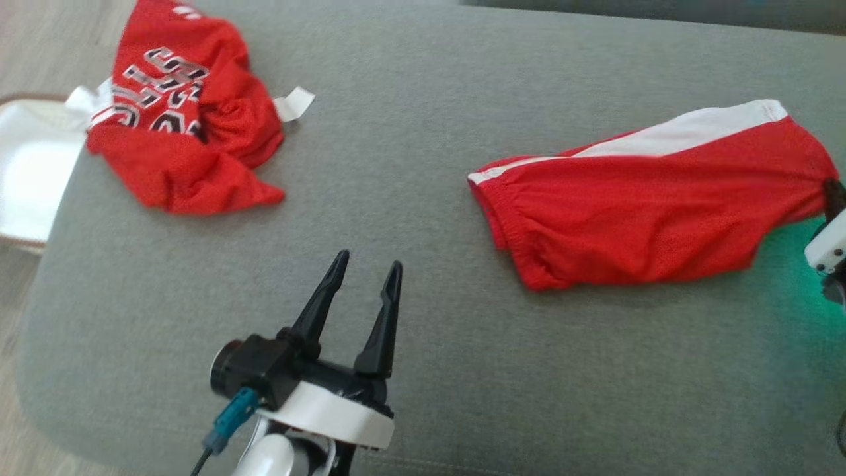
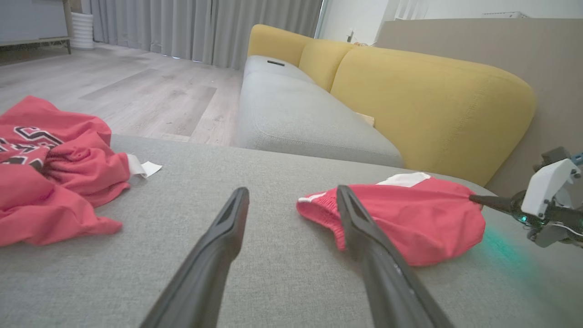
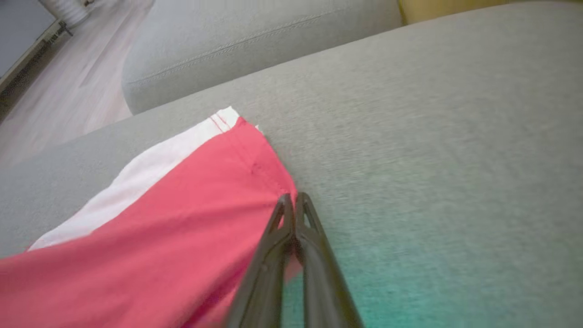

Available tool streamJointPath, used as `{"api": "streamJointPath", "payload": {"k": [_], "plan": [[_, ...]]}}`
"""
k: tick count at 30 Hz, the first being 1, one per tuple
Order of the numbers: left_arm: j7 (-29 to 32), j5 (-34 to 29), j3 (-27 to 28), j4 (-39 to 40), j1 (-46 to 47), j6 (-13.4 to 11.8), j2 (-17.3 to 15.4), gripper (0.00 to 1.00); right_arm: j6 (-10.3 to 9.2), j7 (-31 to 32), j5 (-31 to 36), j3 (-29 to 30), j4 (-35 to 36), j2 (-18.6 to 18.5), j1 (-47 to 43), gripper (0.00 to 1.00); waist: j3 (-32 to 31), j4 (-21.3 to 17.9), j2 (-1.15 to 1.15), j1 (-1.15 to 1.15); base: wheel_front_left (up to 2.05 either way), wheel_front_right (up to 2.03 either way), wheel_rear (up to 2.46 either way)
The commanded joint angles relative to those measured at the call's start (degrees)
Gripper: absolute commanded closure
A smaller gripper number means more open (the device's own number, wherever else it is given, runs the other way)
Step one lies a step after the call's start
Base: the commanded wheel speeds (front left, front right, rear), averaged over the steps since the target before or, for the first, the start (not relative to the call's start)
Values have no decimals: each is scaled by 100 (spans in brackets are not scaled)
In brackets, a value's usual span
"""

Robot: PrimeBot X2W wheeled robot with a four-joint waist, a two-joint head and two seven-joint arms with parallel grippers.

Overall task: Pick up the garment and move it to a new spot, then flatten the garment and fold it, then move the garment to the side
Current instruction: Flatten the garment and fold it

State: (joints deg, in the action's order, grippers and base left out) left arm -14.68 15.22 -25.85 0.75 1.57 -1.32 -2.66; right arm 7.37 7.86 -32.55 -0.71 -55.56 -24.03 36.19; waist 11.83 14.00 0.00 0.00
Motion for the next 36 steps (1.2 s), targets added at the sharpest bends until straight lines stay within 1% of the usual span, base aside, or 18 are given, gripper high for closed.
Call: {"api": "streamJointPath", "payload": {"k": [1, 7, 10, 13, 14, 15, 18, 22, 24, 26, 28, 30, 32, 34, 36], "plan": [[-32, -26, 205, 178, 75, 15, -22, 0, 12, -78, -50, -50, 126, -132, 32, 100, -112, -166, 0, 0, 0, 0, 0], [-32, -76, 290, 167, -21, 45, -22, 0, 12, -367, -49, -10, -1, -286, -116, 100, -250, -631, 0, 0, 0, 0, 0], [-32, -110, 318, 163, -53, 45, -22, 0, 12, -363, -78, -75, 61, -230, -188, 100, -286, -822, 0, 0, 0, 0, 0], [-32, -155, 308, 122, -39, 84, -21, 0, 12, -236, -109, -179, 99, -176, -277, 100, -291, -929, 0, 0, 0, 0, 0], [-32, -165, 303, 111, -24, 90, -21, 0, 12, -192, -117, -197, 97, -166, -300, 81, -290, -946, 0, 0, 0, 0, 0], [-32, -166, 298, 99, -7, 93, -21, 0, 12, -168, -116, -213, 102, -168, -316, 0, -286, -954, 0, 0, 0, 0, 0], [-32, -144, 278, 47, 43, 110, -21, 0, 12, -218, 0, -220, 66, -217, -325, 0, -279, -958, 0, 0, 0, 0, 0], [-32, -39, 136, -107, 298, 272, -21, 0, 12, -348, 75, -185, 129, -201, -296, 0, -260, -912, 0, 0, 0, 0, 0], [-32, 181, 18, -238, 616, 340, -21, 0, 12, -393, 136, -199, 183, -186, -296, 0, -228, -920, 0, 0, 0, 0, 0], [-32, 533, -162, -538, 1039, 380, -21, 0, 12, -414, 222, -262, 271, -122, -295, 0, -173, -983, 0, 0, 0, 0, 0], [29, 1066, -364, -961, 1538, 419, -21, 0, 12, -406, 268, -329, 389, -15, -283, 0, -100, -1093, 0, 0, 0, 0, 0], [242, 1915, -549, -1354, 2041, 448, -21, 0, 12, -372, 298, -400, 530, 66, -267, 0, -14, -1223, 0, 0, 0, 0, 0], [592, 2807, -766, -1726, 2496, 472, -21, 0, 12, -349, 328, -465, 697, 95, -257, 0, 76, -1358, 0, 0, 0, 0, 0], [857, 3535, -948, -2075, 2926, 457, -21, 0, 12, -346, 345, -497, 882, 105, -258, 0, 166, -1499, 0, 0, 0, 0, 0], [1001, 4183, -1035, -2423, 3270, 386, -21, 0, 12, -326, 356, -523, 1068, 127, -277, 0, 252, -1654, 0, 0, 0, 0, 0]]}}
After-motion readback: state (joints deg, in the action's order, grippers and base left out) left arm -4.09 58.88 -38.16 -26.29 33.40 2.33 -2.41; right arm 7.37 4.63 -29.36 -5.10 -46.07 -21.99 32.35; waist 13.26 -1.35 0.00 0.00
